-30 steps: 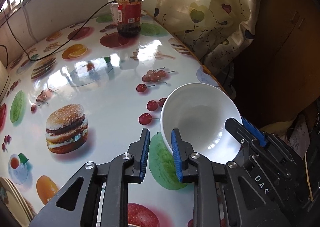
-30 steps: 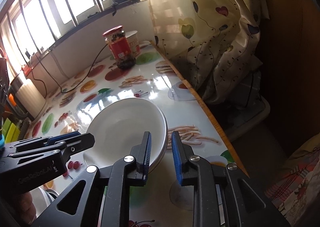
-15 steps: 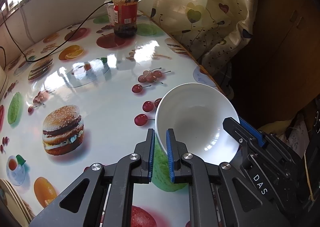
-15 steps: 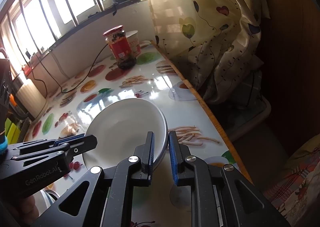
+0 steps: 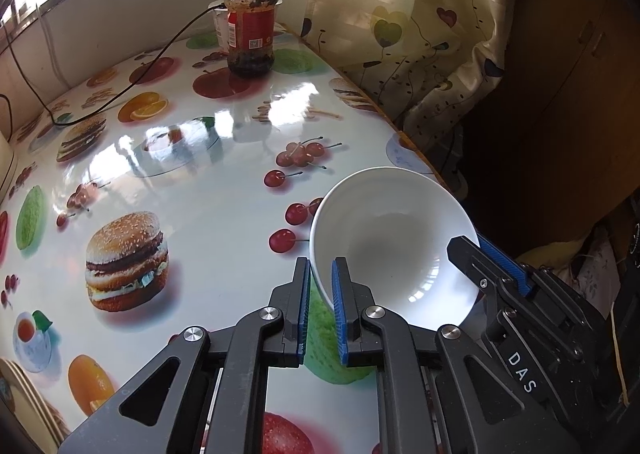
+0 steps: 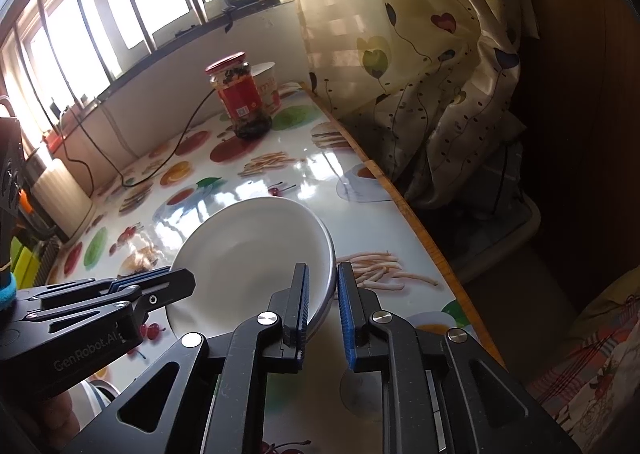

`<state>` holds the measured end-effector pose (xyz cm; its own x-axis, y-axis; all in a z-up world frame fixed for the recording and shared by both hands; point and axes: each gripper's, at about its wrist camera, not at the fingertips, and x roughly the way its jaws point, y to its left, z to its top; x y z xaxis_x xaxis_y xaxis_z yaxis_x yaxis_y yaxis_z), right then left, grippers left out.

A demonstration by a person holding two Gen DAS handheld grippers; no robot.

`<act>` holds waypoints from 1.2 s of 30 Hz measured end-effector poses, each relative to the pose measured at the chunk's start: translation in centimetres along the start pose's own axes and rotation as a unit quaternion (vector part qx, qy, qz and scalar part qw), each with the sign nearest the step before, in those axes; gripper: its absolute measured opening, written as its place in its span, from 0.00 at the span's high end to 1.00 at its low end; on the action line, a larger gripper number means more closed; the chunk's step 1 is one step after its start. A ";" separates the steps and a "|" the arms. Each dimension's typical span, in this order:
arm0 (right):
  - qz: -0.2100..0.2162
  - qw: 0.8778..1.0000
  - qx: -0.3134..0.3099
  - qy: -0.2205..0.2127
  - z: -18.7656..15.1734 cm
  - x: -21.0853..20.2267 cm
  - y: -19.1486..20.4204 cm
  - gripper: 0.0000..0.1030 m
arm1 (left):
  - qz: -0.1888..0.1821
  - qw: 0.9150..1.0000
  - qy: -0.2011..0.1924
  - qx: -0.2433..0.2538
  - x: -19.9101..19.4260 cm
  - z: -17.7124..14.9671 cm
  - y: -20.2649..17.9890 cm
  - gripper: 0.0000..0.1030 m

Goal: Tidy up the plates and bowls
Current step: 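Lift the striped bowl with the left tool and carry it toward the steel bowl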

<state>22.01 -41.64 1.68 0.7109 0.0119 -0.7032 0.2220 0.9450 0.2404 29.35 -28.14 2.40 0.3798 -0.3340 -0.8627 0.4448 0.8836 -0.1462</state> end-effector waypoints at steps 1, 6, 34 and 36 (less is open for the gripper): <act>0.000 1.000 0.000 0.000 0.0 0.0 0.0 0.86 | 0.000 1.000 0.000 0.000 0.0 0.0 -0.1 0.89; 0.000 1.000 0.000 0.000 0.0 0.0 0.1 0.86 | -0.001 1.000 -0.003 0.001 -0.1 -0.1 -0.3 0.89; 0.004 1.000 -0.015 -0.028 -1.2 -4.6 2.5 0.85 | -0.008 0.999 -0.044 -0.008 -4.6 -2.2 0.9 0.89; 0.004 0.999 -0.017 -0.030 -1.3 -4.9 2.8 0.85 | -0.009 0.999 -0.047 -0.011 -5.0 -2.3 1.1 0.89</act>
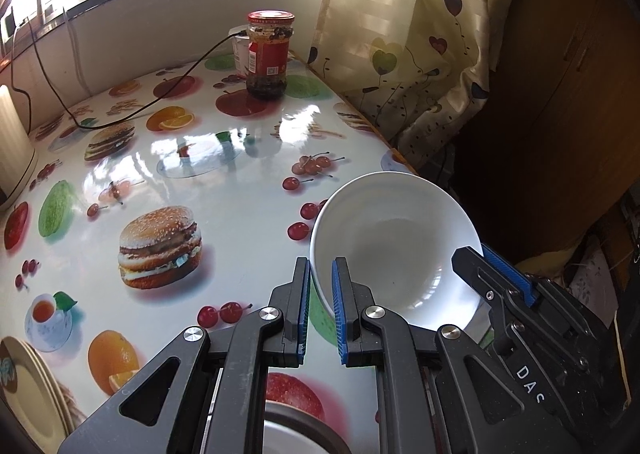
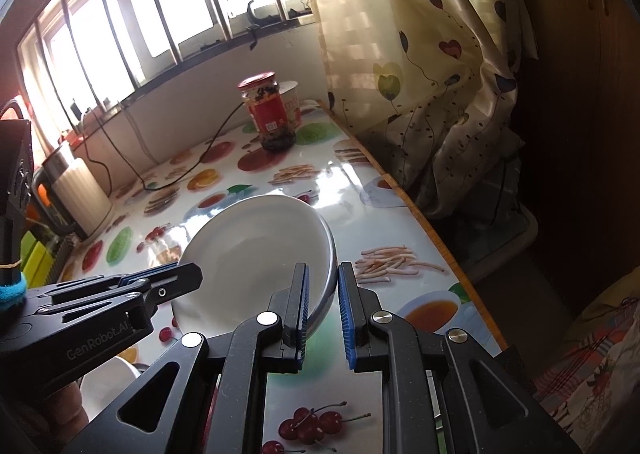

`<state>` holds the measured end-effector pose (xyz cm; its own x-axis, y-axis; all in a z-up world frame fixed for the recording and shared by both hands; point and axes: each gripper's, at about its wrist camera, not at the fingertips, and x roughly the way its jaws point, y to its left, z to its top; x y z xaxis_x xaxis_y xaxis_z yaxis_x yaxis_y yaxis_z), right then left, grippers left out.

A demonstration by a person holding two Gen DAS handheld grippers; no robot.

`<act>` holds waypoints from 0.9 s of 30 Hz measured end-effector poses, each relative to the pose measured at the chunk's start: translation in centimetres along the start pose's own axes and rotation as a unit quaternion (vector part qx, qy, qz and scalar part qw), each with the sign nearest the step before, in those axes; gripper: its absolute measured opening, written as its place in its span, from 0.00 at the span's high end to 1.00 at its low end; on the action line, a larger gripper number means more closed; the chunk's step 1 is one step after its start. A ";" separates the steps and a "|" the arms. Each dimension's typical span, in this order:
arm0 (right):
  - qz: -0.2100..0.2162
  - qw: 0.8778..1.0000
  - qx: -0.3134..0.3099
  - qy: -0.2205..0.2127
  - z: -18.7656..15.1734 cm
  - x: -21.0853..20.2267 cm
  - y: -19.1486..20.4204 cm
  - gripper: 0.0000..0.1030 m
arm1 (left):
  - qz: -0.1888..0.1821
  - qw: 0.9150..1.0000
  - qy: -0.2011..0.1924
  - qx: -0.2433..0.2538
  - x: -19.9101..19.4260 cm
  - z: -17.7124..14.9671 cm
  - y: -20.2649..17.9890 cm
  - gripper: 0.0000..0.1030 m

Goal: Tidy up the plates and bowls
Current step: 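Lift the striped bowl with the left tool and carry it toward the steel bowl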

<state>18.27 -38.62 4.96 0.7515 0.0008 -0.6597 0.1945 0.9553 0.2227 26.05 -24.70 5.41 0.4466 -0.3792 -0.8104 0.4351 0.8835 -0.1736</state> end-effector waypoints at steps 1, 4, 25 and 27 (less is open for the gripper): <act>0.001 1.000 -0.001 -0.001 -0.1 -0.2 0.1 0.85 | -0.001 1.000 -0.001 -0.001 -0.2 -0.1 0.1 0.89; 0.002 1.000 -0.004 -0.003 -0.2 -0.7 0.6 0.85 | -0.003 1.000 -0.005 -0.003 -0.8 -0.3 0.3 0.89; 0.016 0.999 -0.020 -0.023 -1.4 -4.6 3.8 0.85 | -0.012 0.999 -0.037 -0.029 -5.2 -3.0 2.5 0.89; 0.019 0.999 -0.020 -0.026 -1.5 -4.9 4.1 0.85 | -0.013 0.999 -0.041 -0.032 -5.7 -3.3 2.7 0.89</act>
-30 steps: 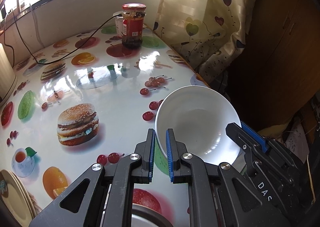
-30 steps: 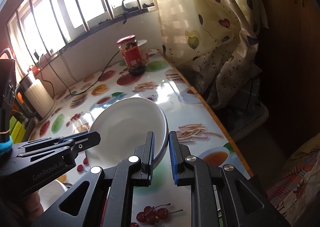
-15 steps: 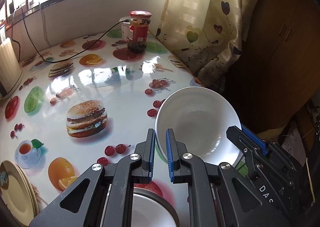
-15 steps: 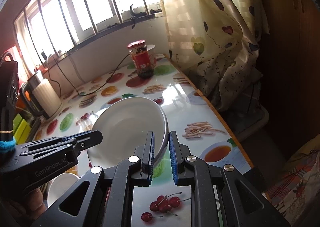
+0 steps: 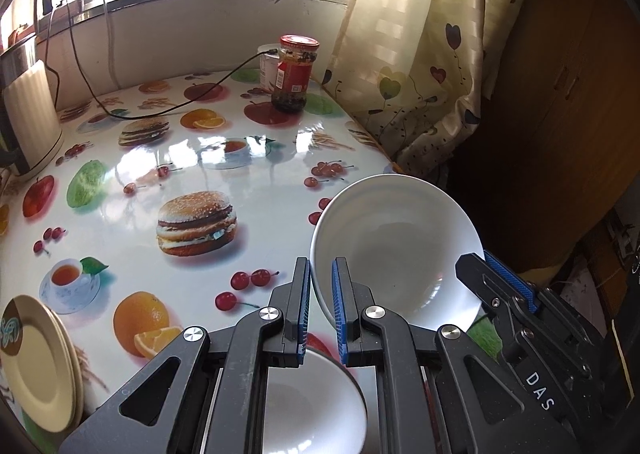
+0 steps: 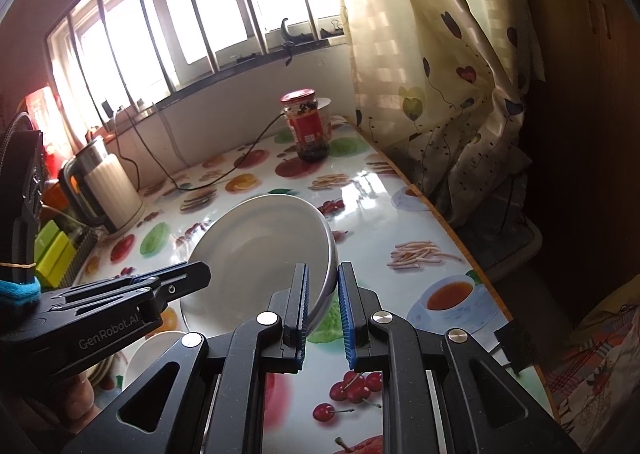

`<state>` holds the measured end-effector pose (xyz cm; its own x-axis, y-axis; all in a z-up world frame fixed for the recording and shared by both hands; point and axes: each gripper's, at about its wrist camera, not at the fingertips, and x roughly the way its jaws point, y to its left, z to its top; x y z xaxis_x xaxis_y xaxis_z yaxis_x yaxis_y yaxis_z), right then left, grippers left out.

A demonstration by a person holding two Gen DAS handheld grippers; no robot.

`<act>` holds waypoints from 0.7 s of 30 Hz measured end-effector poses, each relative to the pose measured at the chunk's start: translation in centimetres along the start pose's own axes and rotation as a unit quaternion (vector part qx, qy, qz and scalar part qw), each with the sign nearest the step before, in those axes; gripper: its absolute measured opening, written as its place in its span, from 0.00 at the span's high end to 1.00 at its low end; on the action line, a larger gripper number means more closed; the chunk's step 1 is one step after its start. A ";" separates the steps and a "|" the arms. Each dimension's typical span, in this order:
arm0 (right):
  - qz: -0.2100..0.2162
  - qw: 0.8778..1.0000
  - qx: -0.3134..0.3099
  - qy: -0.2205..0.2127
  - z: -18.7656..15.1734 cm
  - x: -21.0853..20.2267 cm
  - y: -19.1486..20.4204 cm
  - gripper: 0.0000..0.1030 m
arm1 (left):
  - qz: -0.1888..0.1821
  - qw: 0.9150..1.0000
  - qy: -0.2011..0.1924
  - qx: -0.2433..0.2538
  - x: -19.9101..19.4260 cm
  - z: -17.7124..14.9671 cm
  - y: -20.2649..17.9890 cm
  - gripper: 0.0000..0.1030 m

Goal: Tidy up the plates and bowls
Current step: 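Lift the striped bowl with the left tool and carry it toward the steel bowl, then lower the striped bowl into the steel bowl stack with the left tool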

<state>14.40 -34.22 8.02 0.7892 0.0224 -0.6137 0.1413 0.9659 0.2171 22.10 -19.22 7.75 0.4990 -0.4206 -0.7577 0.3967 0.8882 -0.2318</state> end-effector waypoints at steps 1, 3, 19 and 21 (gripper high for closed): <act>0.002 1.000 -0.001 -0.001 -0.1 -0.2 0.2 0.85 | 0.000 1.000 -0.002 0.000 -0.2 -0.1 0.1 0.89; 0.004 1.000 -0.004 -0.003 -0.1 -0.4 0.6 0.85 | 0.000 1.000 -0.005 -0.005 -0.7 -0.3 0.3 0.89; 0.025 0.999 -0.019 -0.012 -1.5 -3.0 3.2 0.85 | -0.003 0.999 -0.023 -0.025 -3.9 -2.2 2.2 0.89; 0.027 0.999 -0.020 -0.012 -1.7 -3.1 3.5 0.85 | -0.003 0.999 -0.025 -0.029 -4.3 -2.5 2.5 0.89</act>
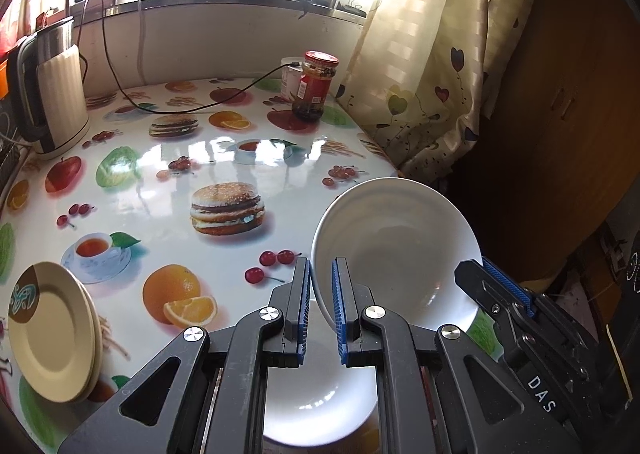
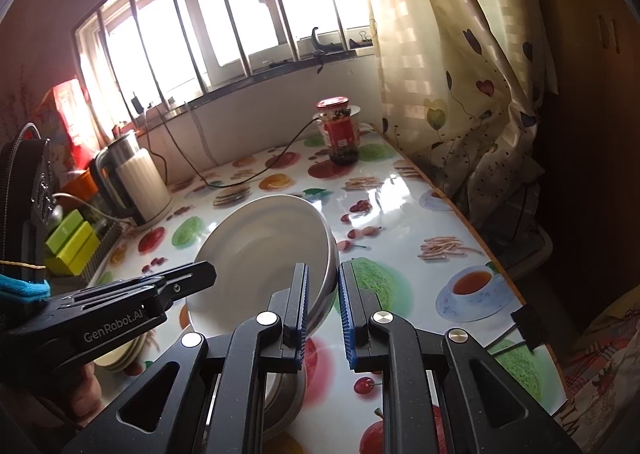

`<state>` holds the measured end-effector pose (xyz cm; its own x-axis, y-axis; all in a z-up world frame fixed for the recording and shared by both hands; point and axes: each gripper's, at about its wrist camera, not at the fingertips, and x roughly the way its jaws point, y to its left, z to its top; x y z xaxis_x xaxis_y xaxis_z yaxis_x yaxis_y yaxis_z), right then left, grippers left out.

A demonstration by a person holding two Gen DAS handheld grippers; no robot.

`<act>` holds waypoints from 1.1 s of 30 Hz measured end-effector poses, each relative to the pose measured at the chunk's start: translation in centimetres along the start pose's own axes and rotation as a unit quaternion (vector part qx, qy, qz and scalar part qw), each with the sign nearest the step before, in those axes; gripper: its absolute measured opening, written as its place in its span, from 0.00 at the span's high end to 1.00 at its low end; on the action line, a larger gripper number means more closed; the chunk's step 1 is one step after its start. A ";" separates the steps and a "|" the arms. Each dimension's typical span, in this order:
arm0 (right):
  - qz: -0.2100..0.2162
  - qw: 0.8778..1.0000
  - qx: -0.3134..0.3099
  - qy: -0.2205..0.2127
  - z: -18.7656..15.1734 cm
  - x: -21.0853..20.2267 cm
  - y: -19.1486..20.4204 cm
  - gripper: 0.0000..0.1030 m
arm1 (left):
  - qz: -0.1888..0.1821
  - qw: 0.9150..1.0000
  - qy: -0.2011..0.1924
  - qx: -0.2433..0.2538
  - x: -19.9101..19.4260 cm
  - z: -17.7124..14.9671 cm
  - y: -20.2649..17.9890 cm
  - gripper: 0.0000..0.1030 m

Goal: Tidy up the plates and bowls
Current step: 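Lower the striped bowl into the steel bowl stack with the left tool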

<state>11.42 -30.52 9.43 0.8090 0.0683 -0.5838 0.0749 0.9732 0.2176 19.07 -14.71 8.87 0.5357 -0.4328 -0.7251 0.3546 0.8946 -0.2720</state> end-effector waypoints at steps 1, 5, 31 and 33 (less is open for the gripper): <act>0.002 1.000 -0.001 0.001 -0.1 0.0 0.2 0.85 | 0.000 1.000 -0.002 0.000 -0.2 -0.1 0.1 0.89; 0.006 1.000 -0.005 0.002 -0.6 -0.3 1.0 0.85 | 0.004 1.000 -0.007 -0.003 -1.0 -0.6 0.7 0.89; 0.031 0.999 -0.021 0.039 -3.7 0.0 4.3 0.85 | 0.009 0.999 -0.005 -0.044 -3.0 -3.9 4.3 0.89; 0.032 0.998 -0.021 0.042 -3.9 0.1 4.4 0.85 | 0.010 0.999 -0.001 -0.047 -2.9 -4.2 4.6 0.89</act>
<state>9.51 -25.38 7.26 0.7601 0.1466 -0.6330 -0.0010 0.9745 0.2245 15.93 -8.90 7.06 0.5430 -0.4157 -0.7297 0.2705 0.9092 -0.3166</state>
